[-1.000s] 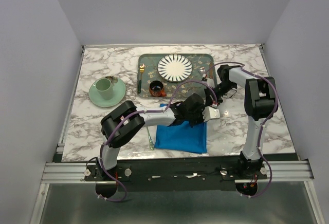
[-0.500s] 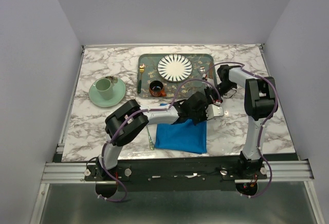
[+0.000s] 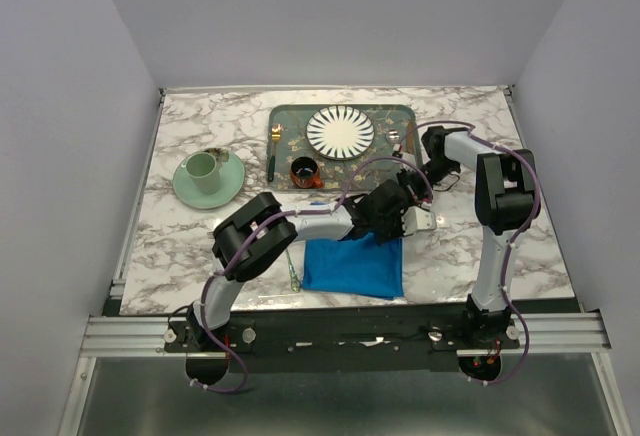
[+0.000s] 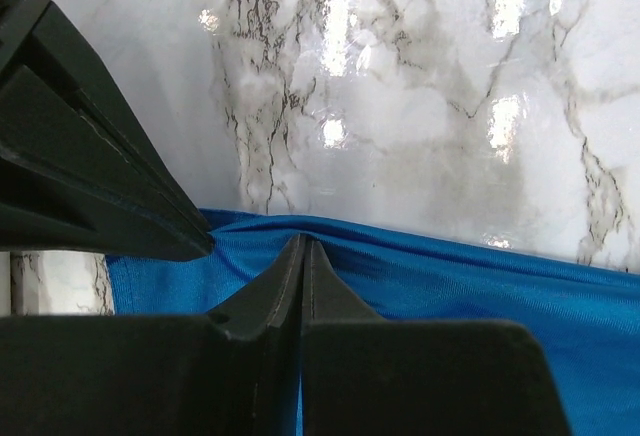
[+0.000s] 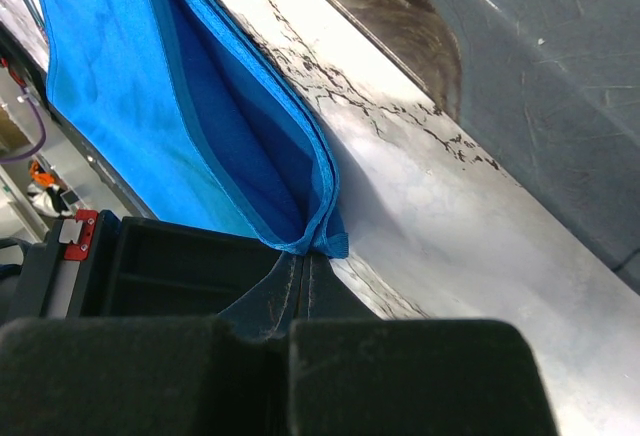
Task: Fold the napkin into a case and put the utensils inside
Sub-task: Pick up the lower triangle-folded napkin from the center of the board.
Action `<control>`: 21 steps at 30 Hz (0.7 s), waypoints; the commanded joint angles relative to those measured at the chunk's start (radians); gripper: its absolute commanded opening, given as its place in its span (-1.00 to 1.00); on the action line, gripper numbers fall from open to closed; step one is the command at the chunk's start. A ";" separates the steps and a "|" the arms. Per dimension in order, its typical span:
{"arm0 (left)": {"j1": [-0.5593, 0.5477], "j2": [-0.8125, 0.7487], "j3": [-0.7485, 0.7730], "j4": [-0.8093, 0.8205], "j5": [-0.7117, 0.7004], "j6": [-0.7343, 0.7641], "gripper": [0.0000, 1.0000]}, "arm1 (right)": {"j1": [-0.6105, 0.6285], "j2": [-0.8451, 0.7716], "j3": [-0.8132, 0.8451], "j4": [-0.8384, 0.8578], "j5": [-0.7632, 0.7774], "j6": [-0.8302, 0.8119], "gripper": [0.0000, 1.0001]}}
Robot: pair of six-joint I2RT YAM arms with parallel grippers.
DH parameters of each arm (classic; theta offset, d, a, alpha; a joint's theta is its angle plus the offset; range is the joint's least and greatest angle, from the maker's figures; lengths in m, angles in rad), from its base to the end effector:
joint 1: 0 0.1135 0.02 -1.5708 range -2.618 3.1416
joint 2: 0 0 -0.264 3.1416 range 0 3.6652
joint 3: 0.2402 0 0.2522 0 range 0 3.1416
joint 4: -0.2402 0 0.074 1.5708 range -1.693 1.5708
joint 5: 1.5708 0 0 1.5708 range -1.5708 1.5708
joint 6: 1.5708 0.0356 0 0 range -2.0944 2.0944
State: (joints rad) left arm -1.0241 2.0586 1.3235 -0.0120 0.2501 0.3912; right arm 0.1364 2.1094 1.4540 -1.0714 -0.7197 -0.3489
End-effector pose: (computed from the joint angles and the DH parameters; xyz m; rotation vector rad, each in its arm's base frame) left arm 0.2240 -0.3850 0.1532 1.6356 1.7123 -0.6039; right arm 0.3639 0.0736 0.1388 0.6071 -2.8036 -1.0965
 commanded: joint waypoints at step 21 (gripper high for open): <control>0.280 -0.448 -0.070 -0.388 0.307 -0.219 -0.30 | 0.032 -0.153 -0.046 0.014 0.015 -0.223 -0.99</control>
State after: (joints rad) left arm -0.8440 1.6669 1.3277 -0.2272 0.5045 0.2569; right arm 0.1448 2.0117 1.4330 -1.0698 -0.7341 -0.4919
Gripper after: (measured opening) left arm 0.348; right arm 0.014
